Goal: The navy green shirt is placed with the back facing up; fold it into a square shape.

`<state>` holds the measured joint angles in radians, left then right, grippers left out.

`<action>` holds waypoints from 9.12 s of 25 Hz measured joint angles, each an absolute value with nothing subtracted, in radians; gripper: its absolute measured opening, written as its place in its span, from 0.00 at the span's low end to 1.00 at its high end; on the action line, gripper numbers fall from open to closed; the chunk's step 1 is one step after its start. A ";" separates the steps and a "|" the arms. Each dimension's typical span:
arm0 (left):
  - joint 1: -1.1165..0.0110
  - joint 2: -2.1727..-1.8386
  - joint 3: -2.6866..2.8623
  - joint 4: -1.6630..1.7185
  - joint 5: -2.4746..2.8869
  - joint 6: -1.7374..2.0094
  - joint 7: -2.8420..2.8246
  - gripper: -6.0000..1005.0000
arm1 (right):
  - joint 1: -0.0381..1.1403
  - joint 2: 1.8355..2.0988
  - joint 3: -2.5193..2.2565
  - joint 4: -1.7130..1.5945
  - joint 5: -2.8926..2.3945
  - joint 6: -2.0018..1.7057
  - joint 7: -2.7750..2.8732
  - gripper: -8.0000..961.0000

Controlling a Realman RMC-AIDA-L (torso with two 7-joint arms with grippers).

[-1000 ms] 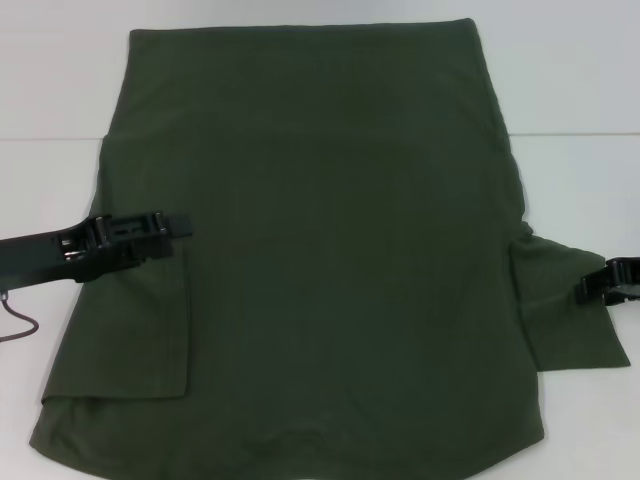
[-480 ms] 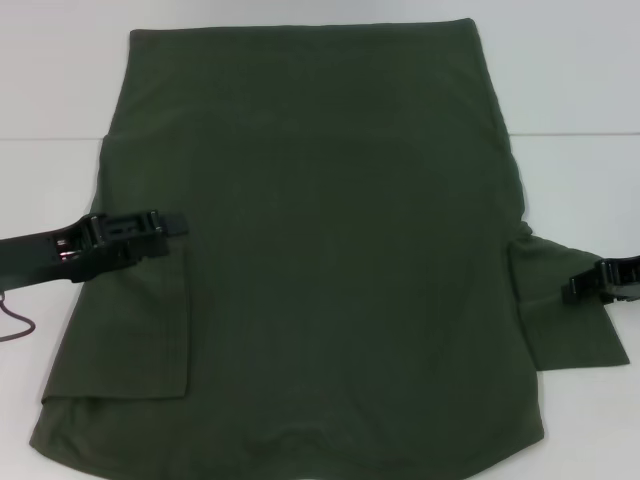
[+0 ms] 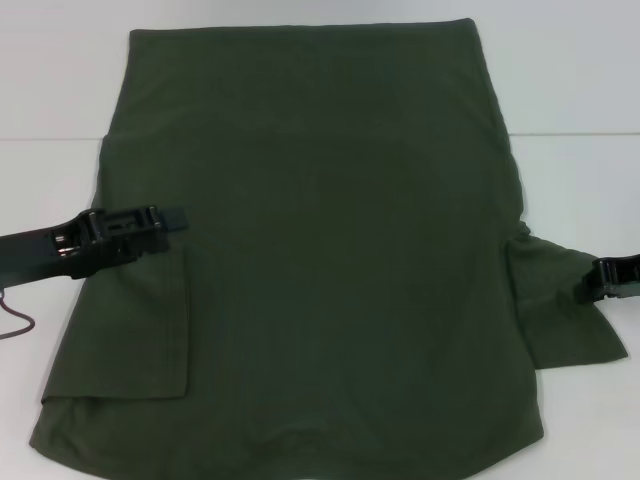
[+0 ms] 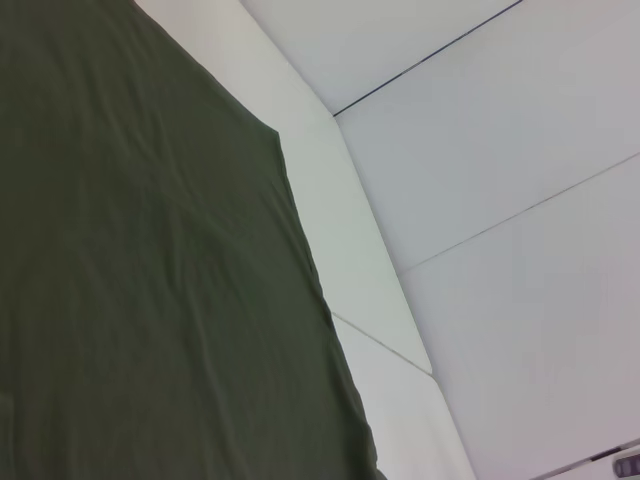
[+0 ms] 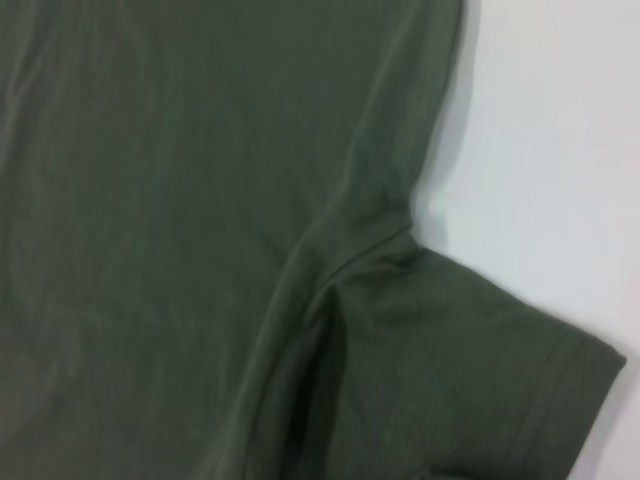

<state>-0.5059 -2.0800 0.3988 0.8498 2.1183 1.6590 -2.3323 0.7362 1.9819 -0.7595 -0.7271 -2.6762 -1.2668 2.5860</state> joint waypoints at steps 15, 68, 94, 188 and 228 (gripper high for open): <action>-0.496 -2.075 0.397 0.850 2.099 1.662 -2.331 0.62 | 0.690 1.973 -0.745 -0.859 -2.679 -1.337 2.612 0.02; -0.477 -2.068 0.397 0.851 1.942 1.695 -2.341 0.62 | 0.894 1.980 -0.752 -0.812 -2.549 -1.514 2.635 0.10; -0.448 -2.009 0.407 0.848 2.023 1.785 -2.398 0.62 | 0.817 1.890 -0.732 -0.730 -2.323 -1.525 2.557 0.65; -0.434 -2.003 0.394 0.761 2.436 1.550 -2.608 0.48 | 0.783 1.824 -0.673 -0.733 -2.262 -1.575 2.568 0.57; -0.454 -1.991 0.383 0.750 2.345 1.615 -2.496 0.08 | 0.691 1.906 -0.733 -0.729 -2.587 -1.680 2.376 0.53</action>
<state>-0.4542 -1.9913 0.3834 0.7500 2.3454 1.6149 -2.4964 0.6910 1.9062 -0.7331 -0.7290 -2.5869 -1.6797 2.3759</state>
